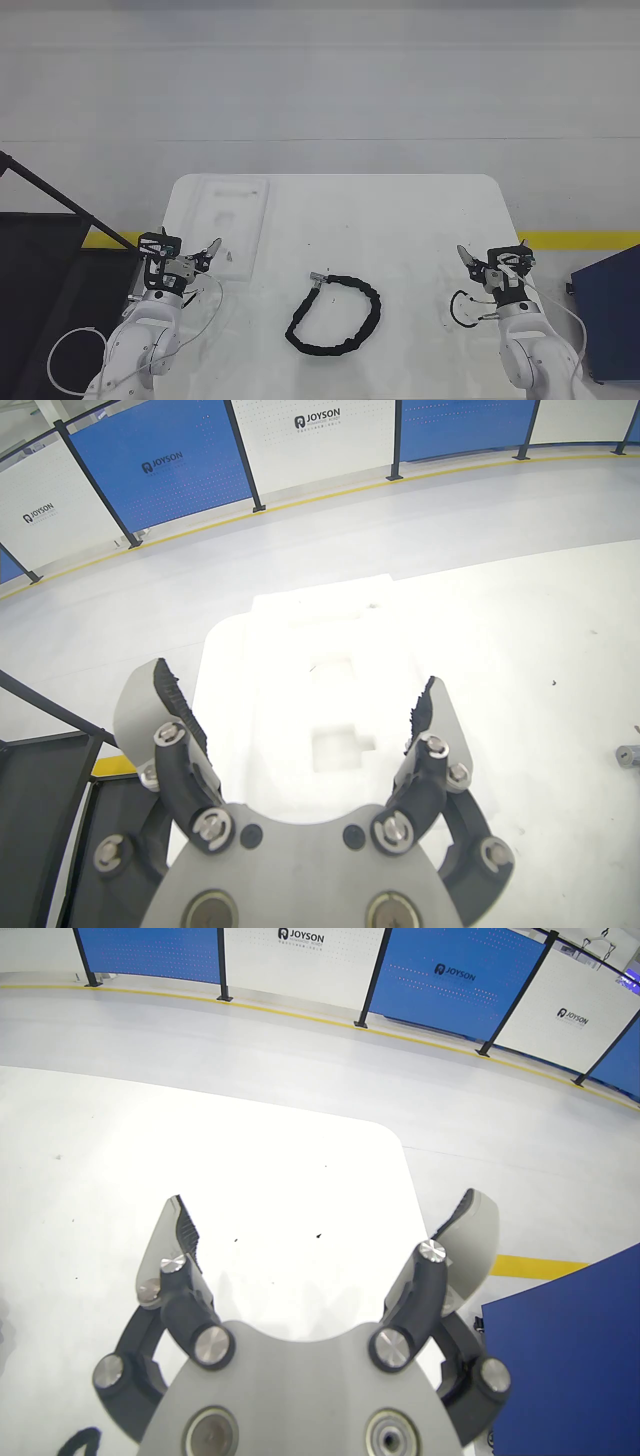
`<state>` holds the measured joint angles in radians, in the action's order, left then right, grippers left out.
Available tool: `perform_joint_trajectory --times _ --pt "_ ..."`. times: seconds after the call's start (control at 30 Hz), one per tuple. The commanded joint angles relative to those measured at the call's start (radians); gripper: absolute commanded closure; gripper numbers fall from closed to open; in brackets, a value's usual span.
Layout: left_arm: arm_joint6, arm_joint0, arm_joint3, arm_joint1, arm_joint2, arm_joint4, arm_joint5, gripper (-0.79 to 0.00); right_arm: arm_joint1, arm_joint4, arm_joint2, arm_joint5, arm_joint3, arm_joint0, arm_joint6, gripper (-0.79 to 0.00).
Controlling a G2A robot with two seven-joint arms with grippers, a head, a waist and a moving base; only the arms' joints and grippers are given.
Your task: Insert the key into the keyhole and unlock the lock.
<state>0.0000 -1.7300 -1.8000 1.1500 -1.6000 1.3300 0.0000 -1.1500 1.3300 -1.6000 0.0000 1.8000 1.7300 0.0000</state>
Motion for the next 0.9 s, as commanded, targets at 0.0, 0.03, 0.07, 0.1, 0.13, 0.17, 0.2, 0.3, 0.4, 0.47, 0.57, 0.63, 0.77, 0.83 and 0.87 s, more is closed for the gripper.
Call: perform_joint_trajectory --times 0.0,0.03,0.07,0.1,0.13,0.17,0.2,0.3,0.4,0.47,0.57,0.63,0.77,0.83,0.87 --pt "0.0 0.0 0.0 0.0 0.0 0.0 0.0 -0.784 0.0 0.0 0.0 0.0 0.0 0.0 0.0 -0.785" --pt "0.0 0.0 0.0 0.0 0.0 0.0 0.0 -0.785 0.0 0.0 0.0 0.0 0.0 0.0 0.0 -0.784" --pt "0.0 0.0 0.0 0.0 0.0 0.0 0.0 -0.785 0.0 0.0 0.0 0.0 0.0 0.0 0.0 -0.784" --pt "0.0 0.0 0.0 0.0 0.0 0.0 0.0 -0.785 0.0 0.0 0.0 0.0 0.0 0.0 0.0 -0.784" --pt "0.0 0.0 0.0 0.0 0.0 0.0 0.0 -0.785 0.0 0.0 0.0 0.0 0.0 0.0 0.0 -0.784" --pt "0.0 0.0 0.0 0.0 0.0 0.0 0.0 -0.784 0.0 0.0 0.0 0.0 0.0 0.0 0.0 -0.785" --pt "0.0 0.0 0.0 0.0 0.0 0.0 0.0 -0.785 0.0 0.0 0.0 0.0 0.0 0.0 0.0 -0.785" --pt "0.0 0.0 0.0 0.0 0.0 0.0 0.0 -0.784 0.0 0.0 0.0 0.0 0.0 0.0 0.0 -0.785" --pt "-0.001 0.002 -0.001 0.0 -0.002 -0.002 0.001 -0.785 0.0 0.0 0.0 0.0 0.0 0.0 0.0 -0.785" --pt "-0.018 0.014 -0.007 -0.001 -0.014 -0.008 -0.005 -0.785 0.0 0.0 0.0 0.0 0.0 0.0 0.0 -0.785" --pt "-0.035 0.035 -0.021 -0.004 -0.03 0.045 -0.017 -0.785 0.0 0.0 0.0 0.0 0.0 0.0 0.0 -0.785" --pt "-0.073 0.049 -0.039 -0.006 -0.035 0.074 -0.027 -0.785 0.0 0.0 0.0 0.0 0.0 0.0 0.0 -0.785" --pt "-0.323 0.071 -0.095 -0.014 -0.062 0.011 -0.144 -0.785 0.0 0.0 0.0 0.0 0.0 0.0 0.0 -0.785" --pt "-0.469 0.088 -0.129 -0.019 -0.089 -0.046 -0.209 -0.785 0.0 0.0 0.0 0.0 0.0 0.0 0.0 -0.785" --pt "-0.526 0.101 -0.146 -0.023 -0.103 -0.057 -0.234 -0.785 0.0 0.0 0.0 0.0 0.0 0.0 0.0 -0.785"
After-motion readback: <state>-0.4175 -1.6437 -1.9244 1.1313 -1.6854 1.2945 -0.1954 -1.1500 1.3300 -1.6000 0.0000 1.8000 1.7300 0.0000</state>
